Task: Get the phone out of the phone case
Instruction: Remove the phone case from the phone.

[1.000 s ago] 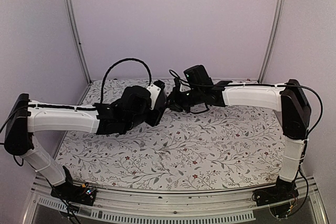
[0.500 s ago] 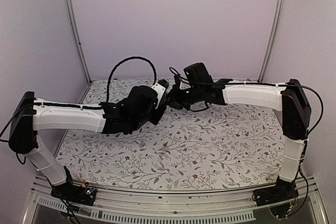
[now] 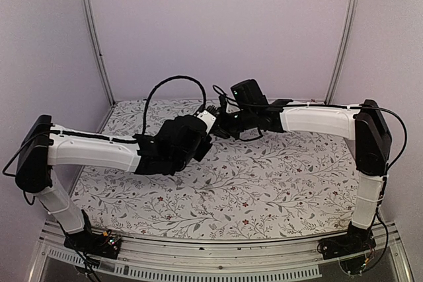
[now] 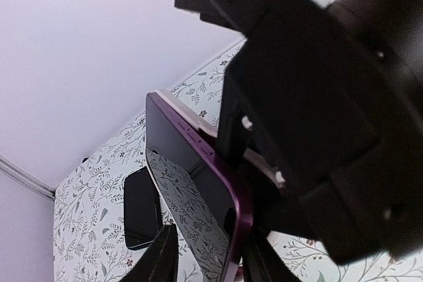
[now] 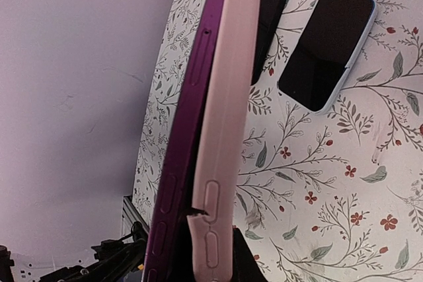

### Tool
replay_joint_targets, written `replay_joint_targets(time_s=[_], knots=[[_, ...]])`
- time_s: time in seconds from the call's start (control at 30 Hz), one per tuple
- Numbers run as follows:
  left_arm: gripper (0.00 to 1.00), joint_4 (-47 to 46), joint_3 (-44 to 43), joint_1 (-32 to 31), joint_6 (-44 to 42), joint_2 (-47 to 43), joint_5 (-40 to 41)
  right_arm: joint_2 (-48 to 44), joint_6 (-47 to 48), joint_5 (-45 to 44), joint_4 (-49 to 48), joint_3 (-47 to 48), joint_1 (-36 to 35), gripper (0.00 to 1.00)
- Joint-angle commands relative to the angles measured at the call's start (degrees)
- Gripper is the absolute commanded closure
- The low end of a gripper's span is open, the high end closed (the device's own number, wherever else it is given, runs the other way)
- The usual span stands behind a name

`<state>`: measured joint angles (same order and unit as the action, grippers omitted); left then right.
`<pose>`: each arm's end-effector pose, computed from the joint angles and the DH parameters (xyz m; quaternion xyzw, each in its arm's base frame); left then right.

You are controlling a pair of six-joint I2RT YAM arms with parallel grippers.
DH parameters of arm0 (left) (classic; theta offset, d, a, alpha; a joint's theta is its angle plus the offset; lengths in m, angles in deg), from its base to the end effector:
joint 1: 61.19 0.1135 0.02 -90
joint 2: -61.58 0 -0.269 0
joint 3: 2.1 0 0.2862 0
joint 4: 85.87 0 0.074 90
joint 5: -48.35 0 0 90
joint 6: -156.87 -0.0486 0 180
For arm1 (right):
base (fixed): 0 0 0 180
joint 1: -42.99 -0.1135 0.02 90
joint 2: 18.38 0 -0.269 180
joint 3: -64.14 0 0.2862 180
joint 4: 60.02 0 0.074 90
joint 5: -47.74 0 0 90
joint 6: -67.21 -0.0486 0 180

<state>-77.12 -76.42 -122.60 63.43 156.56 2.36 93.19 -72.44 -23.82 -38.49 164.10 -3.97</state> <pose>0.2240 -0.3404 0.2270 0.2697 0.7771 0.0564 0.5659 0.3299 0.3758 0.2404 -0.0559 0.8696 0.4446 0.2074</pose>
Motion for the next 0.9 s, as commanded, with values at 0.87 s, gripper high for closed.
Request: replay_joint_targets(time_s=[0.87], knots=[[1.0,-11.2,6.9,-0.3,4.3,-9.6,1.6,-3.1,0.5,-2.5,-4.4,-3.8,-0.3,1.0]])
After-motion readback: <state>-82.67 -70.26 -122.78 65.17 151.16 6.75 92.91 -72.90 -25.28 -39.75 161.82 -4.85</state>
